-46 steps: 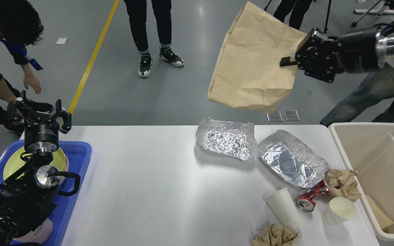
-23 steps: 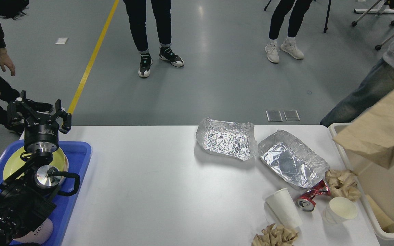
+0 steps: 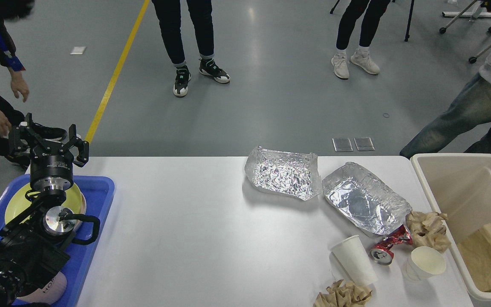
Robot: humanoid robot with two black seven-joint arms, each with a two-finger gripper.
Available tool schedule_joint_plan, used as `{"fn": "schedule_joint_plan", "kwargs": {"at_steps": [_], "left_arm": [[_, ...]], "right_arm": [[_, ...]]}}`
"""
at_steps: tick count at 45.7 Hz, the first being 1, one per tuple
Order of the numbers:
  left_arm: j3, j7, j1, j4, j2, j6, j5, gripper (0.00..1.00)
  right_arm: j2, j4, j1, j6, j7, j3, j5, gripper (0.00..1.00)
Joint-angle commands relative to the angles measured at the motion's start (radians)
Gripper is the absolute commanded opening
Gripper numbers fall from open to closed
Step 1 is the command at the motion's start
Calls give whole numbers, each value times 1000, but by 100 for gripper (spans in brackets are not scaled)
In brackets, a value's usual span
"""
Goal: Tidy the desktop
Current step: 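Open the right gripper to drop the bag into the bin, then move the right gripper down to the tall white paper cup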
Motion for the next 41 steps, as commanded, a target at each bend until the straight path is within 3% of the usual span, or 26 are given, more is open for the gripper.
{"fn": "schedule_joint_plan", "kwargs": {"at_steps": [1, 6, 16, 18, 26, 31, 41], "left_arm": [[0, 0, 0, 0, 0, 0, 0, 96], [0, 0, -1, 0, 0, 0, 0, 96], [0, 0, 0, 0, 0, 0, 0, 96], [0, 0, 0, 0, 0, 0, 0, 96], [0, 0, -1, 0, 0, 0, 0, 96], [0, 0, 0, -1, 0, 0, 0, 96], [0, 0, 0, 0, 0, 0, 0, 96]], "right_arm": [[35, 8, 2, 3, 2, -2, -5, 100], [76, 42, 95, 15, 2, -65, -23, 100], [150, 291, 552, 133, -2, -491, -38, 100], [167, 400, 676, 185, -3, -551, -35, 100], [220, 562, 937, 460, -2, -584, -15, 100], [251, 623, 1083, 638, -2, -590, 9, 100], [276, 700, 1351, 896, 0, -593, 28, 100]]}}
